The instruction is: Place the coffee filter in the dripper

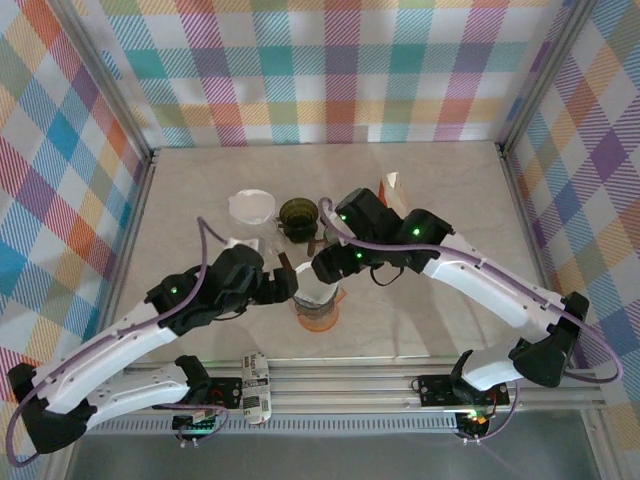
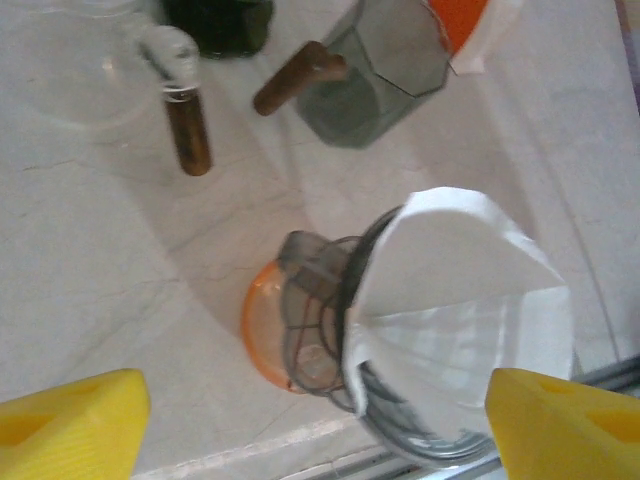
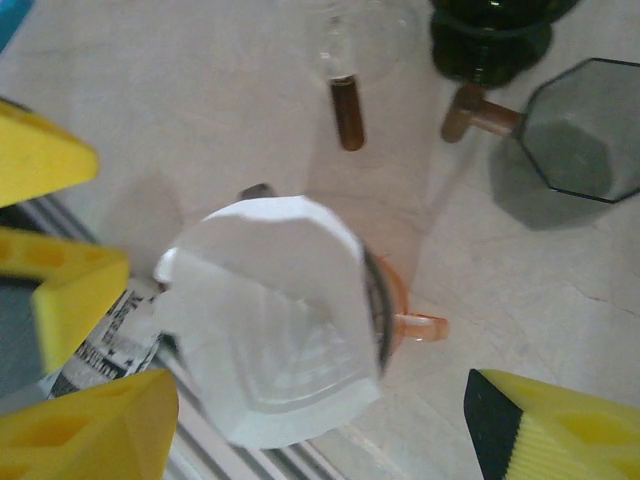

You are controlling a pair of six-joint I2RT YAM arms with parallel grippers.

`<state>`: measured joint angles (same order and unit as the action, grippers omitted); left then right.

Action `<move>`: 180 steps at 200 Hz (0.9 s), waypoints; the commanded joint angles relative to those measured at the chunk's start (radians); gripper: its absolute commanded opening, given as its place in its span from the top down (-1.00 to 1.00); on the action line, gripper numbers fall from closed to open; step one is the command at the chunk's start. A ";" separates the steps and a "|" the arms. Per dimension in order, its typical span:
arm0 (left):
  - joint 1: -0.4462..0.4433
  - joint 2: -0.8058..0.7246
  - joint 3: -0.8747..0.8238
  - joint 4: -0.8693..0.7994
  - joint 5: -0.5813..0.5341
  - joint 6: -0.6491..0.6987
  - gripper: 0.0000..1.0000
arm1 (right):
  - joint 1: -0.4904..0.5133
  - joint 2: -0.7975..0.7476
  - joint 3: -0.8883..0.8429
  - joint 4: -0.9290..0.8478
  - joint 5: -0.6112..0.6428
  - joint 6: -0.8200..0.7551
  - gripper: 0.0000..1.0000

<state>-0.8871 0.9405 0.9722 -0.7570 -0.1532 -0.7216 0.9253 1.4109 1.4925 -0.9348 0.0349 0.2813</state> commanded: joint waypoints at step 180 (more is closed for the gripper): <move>0.053 0.223 0.125 -0.139 0.211 0.174 0.36 | -0.082 0.037 -0.068 0.057 -0.117 -0.062 -0.49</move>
<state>-0.8478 1.1545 1.0649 -0.8646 0.0452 -0.5709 0.8471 1.4147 1.3884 -0.8829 -0.0391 0.2584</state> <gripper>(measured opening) 0.321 0.750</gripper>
